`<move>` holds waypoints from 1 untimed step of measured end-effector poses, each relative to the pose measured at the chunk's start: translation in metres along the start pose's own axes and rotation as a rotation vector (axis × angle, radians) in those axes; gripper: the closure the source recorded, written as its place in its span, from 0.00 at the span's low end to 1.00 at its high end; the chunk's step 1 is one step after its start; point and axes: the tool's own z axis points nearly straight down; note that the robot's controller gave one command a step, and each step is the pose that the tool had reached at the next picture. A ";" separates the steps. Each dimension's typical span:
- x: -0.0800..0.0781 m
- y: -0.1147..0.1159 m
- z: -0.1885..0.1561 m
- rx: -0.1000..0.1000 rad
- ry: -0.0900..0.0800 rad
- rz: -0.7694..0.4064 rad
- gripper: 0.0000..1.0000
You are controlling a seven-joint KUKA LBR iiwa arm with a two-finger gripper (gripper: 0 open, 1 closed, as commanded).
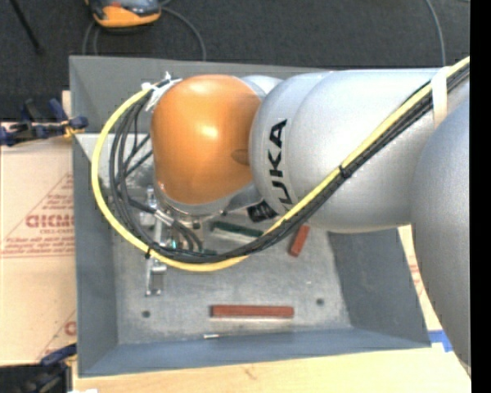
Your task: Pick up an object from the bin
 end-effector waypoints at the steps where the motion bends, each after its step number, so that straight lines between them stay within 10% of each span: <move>1: -0.002 -0.002 -0.004 -0.002 -0.007 0.007 1.00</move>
Offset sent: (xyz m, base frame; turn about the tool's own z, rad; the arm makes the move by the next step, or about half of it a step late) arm 0.0000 0.0000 0.0000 0.0000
